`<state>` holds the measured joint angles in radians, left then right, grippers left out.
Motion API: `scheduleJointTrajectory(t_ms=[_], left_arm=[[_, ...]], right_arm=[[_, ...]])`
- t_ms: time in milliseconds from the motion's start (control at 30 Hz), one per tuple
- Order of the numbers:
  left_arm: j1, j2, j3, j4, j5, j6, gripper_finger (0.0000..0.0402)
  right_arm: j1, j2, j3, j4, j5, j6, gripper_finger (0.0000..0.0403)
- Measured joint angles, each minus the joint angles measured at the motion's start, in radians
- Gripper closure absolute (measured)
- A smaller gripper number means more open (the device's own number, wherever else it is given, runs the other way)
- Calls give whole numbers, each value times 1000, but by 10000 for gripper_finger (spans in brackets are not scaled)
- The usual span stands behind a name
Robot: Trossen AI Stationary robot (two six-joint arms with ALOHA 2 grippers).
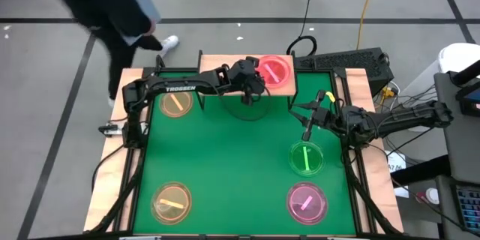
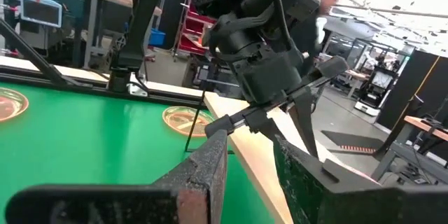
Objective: Place and stack plates onto a shelf
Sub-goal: Stack the pink plate on top of the orange plate on the shelf, then put the green plate on the shelf
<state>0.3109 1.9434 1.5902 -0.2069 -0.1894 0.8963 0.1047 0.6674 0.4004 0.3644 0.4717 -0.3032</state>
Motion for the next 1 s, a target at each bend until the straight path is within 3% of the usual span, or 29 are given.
scheduleJointTrajectory(t_ms=[100, 233, 600, 767, 933, 1000], left_arm=[[-15, -10, 0, -4, -106, -7, 314], [-49, -57, 0, -14, -199, -130, 314], [-182, -287, 3, -186, -118, -301, 314], [-202, -363, -2, -272, -80, -460, 314], [-224, -416, -129, -248, -55, -559, 314], [-238, -442, -218, -148, -61, -569, 314]], right_arm=[[0, 0, 0, -10, 0, 1, 303], [0, 0, 0, -16, 0, 2, 303], [0, 0, 0, -23, 0, 3, 303], [0, 2, 0, -36, 0, 15, 303], [0, 2, 0, -31, 0, 30, 303], [0, 2, 0, -31, 0, 30, 303]])
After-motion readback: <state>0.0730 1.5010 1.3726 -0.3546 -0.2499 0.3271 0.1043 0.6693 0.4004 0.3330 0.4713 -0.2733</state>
